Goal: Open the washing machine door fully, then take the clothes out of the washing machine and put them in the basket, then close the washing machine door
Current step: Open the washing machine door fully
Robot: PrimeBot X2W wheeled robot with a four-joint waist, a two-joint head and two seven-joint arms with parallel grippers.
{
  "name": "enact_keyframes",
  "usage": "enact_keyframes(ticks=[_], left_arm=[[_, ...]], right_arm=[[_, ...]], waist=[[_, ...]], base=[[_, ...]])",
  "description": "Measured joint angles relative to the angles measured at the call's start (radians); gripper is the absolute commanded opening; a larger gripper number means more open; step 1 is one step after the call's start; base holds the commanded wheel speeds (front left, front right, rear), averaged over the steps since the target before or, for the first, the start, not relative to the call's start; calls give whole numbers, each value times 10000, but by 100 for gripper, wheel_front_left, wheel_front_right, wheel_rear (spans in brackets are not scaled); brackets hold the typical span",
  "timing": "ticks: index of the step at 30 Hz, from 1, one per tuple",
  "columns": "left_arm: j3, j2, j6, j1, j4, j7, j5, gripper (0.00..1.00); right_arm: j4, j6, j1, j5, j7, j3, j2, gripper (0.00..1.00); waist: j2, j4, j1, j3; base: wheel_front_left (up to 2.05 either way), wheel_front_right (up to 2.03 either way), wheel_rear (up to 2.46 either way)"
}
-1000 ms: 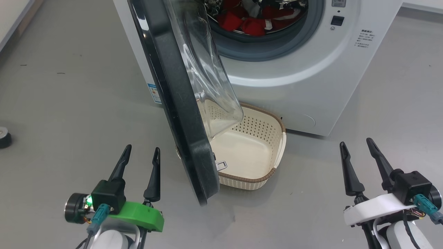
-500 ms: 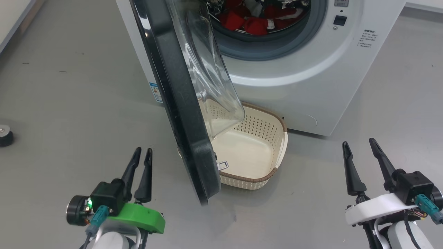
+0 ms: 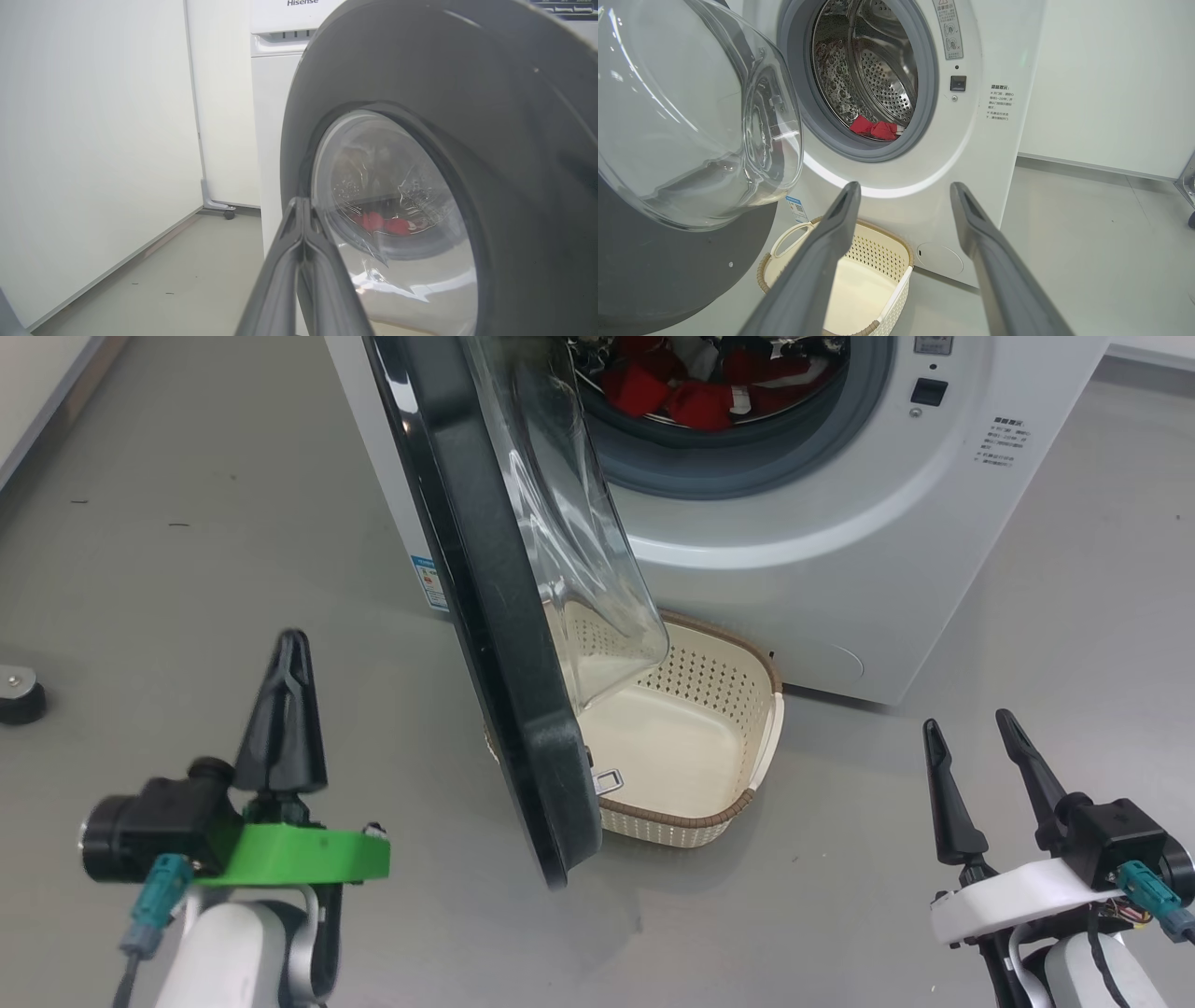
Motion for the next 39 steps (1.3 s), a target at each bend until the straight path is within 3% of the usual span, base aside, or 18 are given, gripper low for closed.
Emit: enact_keyframes(ticks=[9, 13, 16, 29, 39], left_arm=[[508, -6, 75, -921, -2644, -59, 414, 0], [313, -6, 56, -1166, -3708, -61, 407, 0], [-186, -4, -199, -1216, -4190, -86, 322, 0], [-3400, 40, -1607, -489, -4113, -86, -117, 0], [-4801, 259, -1793, 268, -3022, 913, -309, 0]], right_arm=[[36, 178, 0, -107, 0, -6, 123, 100], [73, 217, 1, -132, 0, -10, 184, 100], [82, 267, 2, -207, 0, -17, 199, 100], [186, 397, 32, -288, 0, -48, 313, 100], [198, 441, 60, -360, 0, -121, 362, 100]], waist=[[0, 63, 0, -49], [0, 73, 0, -84], [0, 67, 0, -112], [0, -113, 0, -250], [0, -224, 0, -225]], base=[[0, 0, 0], [0, 0, 0], [0, 0, 0], [0, 0, 0], [0, 0, 0]])
